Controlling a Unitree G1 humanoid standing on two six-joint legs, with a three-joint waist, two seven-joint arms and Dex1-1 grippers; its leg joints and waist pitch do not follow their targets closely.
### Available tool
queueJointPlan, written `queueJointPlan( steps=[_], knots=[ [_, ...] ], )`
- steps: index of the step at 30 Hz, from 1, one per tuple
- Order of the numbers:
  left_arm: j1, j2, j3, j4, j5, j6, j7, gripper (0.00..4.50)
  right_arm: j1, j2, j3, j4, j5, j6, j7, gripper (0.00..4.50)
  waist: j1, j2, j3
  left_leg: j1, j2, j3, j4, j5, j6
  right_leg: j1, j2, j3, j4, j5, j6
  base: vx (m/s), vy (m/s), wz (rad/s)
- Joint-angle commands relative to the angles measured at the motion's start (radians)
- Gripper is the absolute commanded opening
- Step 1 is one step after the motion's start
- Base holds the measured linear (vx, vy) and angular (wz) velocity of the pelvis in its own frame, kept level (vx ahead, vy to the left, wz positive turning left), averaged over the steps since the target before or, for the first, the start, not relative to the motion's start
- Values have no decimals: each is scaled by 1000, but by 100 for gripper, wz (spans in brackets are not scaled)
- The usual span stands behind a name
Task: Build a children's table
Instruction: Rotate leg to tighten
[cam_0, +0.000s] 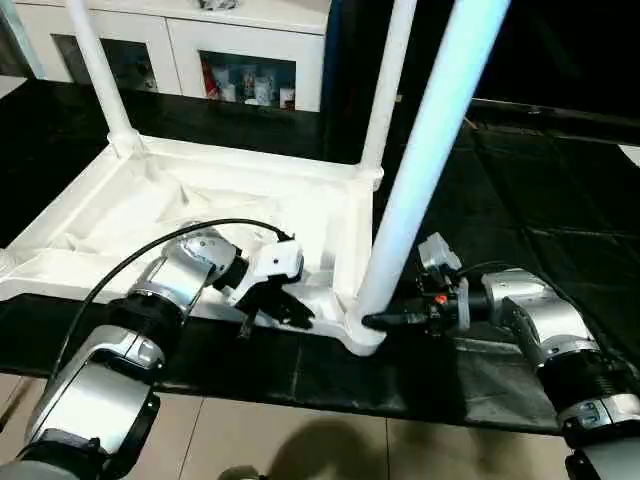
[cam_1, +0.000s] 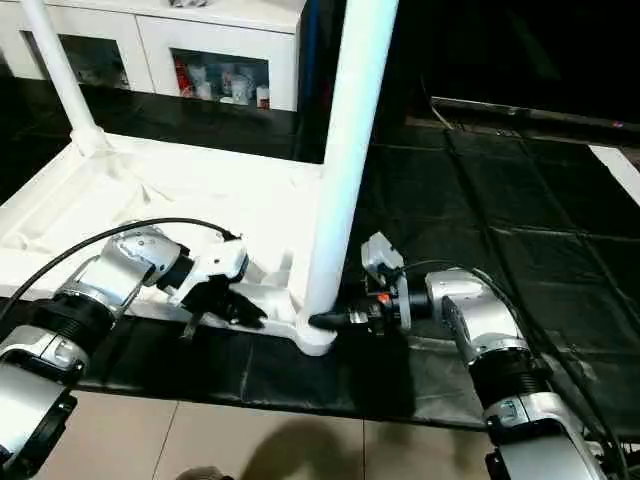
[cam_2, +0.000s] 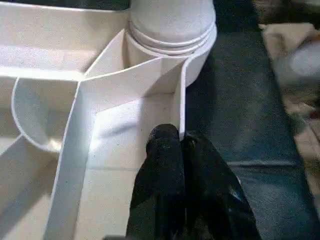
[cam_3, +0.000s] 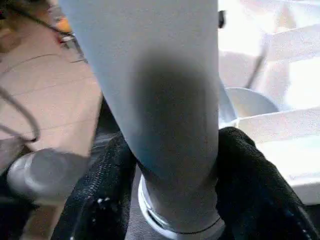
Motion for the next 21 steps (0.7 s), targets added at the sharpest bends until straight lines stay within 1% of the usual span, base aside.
queueJointPlan(
  steps=[1,3,4,6,7,8,9,10,11,12,13,15,16,17,19,20,21],
  knots=[
    [-15,-66,9,8,-11,38,83,0,2,35,-11,-17,-12,27,-114,206,-6,-3,-66,14,89,-40,-64,-113,42,47,-134,81,-83,-292,-120,0,0,0],
    [-29,-95,24,36,-6,67,160,0,6,60,-16,-20,-36,40,-197,202,-9,-3,-66,17,88,-42,-66,-123,33,47,-137,82,-86,-308,-119,0,0,0],
    [-35,-107,31,48,-6,75,190,0,6,71,-17,-20,-44,50,-229,201,-11,-4,-64,17,86,-42,-67,-127,31,46,-135,81,-89,-322,-115,0,0,0],
    [-69,-160,59,99,-3,119,324,0,-4,132,-36,-11,-71,96,-385,200,-15,-5,-64,17,85,-44,-67,-126,25,47,-136,82,-91,-332,-110,0,0,0],
    [-69,-160,59,99,-3,119,324,0,-4,132,-36,-11,-71,96,-385,200,-18,-6,-64,18,86,-44,-68,-125,21,45,-135,83,-91,-331,-110,0,0,0],
    [-105,-215,83,146,-5,162,445,0,-23,198,-50,4,-98,135,-539,198,-25,-5,-65,18,85,-46,-69,-127,15,47,-136,83,-91,-326,-115,0,0,0],
    [-106,-216,84,147,-5,163,449,0,-24,201,-50,5,-100,136,-545,197,-34,-5,-66,19,85,-48,-70,-132,5,45,-136,82,-89,-322,-122,0,0,0],
    [-123,-247,96,168,-9,179,511,0,-45,240,-60,25,-115,150,-638,196,-37,-7,-66,17,83,-49,-69,-133,6,49,-137,81,-91,-325,-123,0,0,0],
    [-131,-261,105,176,-12,187,539,0,-54,256,-65,33,-118,153,-674,195,-41,-6,-66,16,82,-47,-68,-130,8,48,-138,83,-91,-315,-129,0,0,0],
    [-142,-280,116,187,-17,194,575,0,-71,281,-78,49,-117,159,-727,195,-44,-6,-67,15,78,-45,-65,-124,17,51,-138,85,-91,-300,-131,0,0,0],
    [-142,-280,116,187,-17,194,575,0,-71,281,-78,49,-117,159,-727,195,-45,-6,-68,15,78,-44,-64,-119,21,50,-138,86,-90,-289,-136,0,0,0],
    [-150,-295,125,196,-19,200,602,0,-83,301,-89,58,-117,163,-767,193,-47,-7,-67,12,76,-43,-64,-106,34,52,-136,85,-89,-269,-138,0,0,0],
    [-163,-315,133,208,-21,206,632,0,-102,326,-95,73,-124,165,-816,193,-46,-7,-69,12,78,-43,-64,-97,43,54,-135,85,-86,-244,-139,0,0,0],
    [-170,-325,139,217,-19,202,648,0,-107,337,-90,74,-141,158,-832,193,-51,-6,-69,14,80,-44,-65,-95,45,51,-133,84,-84,-227,-149,0,0,0],
    [-171,-326,140,219,-19,199,648,0,-106,338,-89,73,-143,152,-831,193,-51,-6,-67,15,79,-43,-65,-103,46,51,-134,85,-86,-231,-150,0,0,0],
    [-172,-323,141,226,-13,192,648,0,-97,345,-101,57,-139,147,-827,193,-50,-8,-67,14,80,-43,-65,-102,49,53,-136,86,-85,-228,-149,0,0,0],
    [-170,-320,139,226,-10,188,645,0,-93,346,-105,50,-135,145,-821,227,-50,-7,-66,14,80,-43,-65,-105,52,52,-136,86,-85,-228,-148,0,0,0]
  ],
)
